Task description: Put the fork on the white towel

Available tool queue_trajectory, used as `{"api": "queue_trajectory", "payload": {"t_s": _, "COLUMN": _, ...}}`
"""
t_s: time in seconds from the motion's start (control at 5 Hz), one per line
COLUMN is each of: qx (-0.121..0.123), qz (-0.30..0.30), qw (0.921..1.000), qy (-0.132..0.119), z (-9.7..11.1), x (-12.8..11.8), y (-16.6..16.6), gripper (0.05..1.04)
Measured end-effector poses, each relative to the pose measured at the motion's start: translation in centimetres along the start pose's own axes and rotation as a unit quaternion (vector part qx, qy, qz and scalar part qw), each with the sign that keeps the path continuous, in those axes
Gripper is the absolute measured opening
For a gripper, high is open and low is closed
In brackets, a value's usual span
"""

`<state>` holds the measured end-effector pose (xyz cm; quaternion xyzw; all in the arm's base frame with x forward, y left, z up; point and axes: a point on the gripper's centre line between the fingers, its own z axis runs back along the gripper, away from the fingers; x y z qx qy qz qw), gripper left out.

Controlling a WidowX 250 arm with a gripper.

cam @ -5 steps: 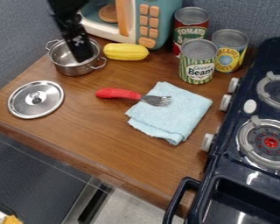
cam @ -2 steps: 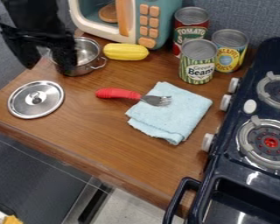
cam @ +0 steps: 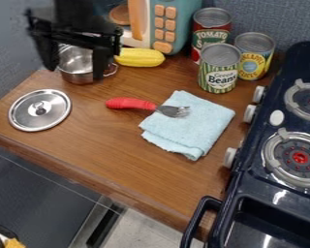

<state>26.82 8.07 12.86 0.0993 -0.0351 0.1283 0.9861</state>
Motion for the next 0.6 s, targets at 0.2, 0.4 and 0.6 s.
{"api": "queue_trajectory", "payload": {"t_s": 0.2, "qx": -0.027, "qz": -0.038, "qw": 0.9989, "qy": 0.008, "z": -0.14, "x": 0.59, "y": 0.0, "gripper": 0.999}}
{"api": "queue_trajectory", "payload": {"t_s": 0.4, "qx": -0.034, "qz": -0.05, "qw": 0.9981, "qy": 0.001, "z": -0.23, "x": 0.82, "y": 0.05, "gripper": 0.999}}
{"api": "queue_trajectory", "payload": {"t_s": 0.6, "qx": -0.043, "qz": -0.064, "qw": 0.9971, "qy": 0.003, "z": -0.65, "x": 0.94, "y": -0.04, "gripper": 0.999}}
